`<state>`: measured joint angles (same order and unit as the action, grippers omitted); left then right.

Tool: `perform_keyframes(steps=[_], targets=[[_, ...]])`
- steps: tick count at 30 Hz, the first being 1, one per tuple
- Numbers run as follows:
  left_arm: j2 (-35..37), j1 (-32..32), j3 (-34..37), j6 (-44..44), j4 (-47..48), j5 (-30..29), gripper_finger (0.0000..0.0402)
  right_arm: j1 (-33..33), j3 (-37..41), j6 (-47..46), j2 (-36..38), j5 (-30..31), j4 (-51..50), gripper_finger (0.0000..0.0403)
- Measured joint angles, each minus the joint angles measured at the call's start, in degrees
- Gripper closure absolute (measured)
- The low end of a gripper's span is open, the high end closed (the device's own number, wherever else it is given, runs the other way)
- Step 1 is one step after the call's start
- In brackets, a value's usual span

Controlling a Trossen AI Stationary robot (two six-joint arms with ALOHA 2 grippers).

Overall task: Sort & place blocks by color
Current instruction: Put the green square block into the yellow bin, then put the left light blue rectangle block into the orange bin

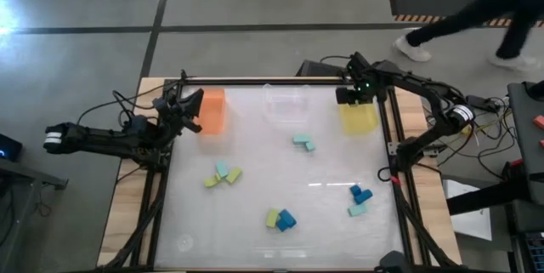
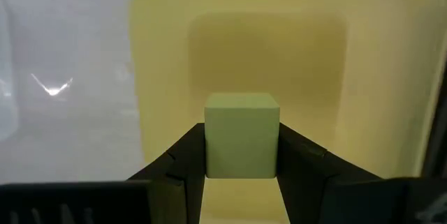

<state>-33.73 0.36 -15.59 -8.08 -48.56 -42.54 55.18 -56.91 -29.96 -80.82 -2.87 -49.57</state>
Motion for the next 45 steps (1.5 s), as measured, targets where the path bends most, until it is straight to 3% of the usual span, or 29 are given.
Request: perform_keyframes(steps=[8, 18, 29, 38, 45], targets=[[0.00, 0.02, 0.00, -0.02, -0.01, -0.99, 0.0402, 0.00, 5.31, 0.44, 0.00, 1.08, 7.36, 0.0275], [0.00, 0.00, 0.00, -0.02, -0.02, -1.73, 0.0402, 0.00, 7.40, 1.51, 0.00, 1.56, 9.67, 0.0274], [0.00, 0.02, 0.00, -0.03, -0.04, -1.86, 0.0402, 0.00, 7.37, 0.58, 0.02, 1.45, 9.55, 0.0203], [0.00, 0.00, -0.02, -0.30, -0.02, -1.88, 0.0402, -0.45, 0.00, -0.42, 2.14, -2.90, 1.82, 0.0204], [-0.11, 0.02, -0.02, -0.30, 0.00, -1.88, 0.0402, -3.43, -6.44, -5.29, 8.49, -3.35, -2.28, 0.0213]])
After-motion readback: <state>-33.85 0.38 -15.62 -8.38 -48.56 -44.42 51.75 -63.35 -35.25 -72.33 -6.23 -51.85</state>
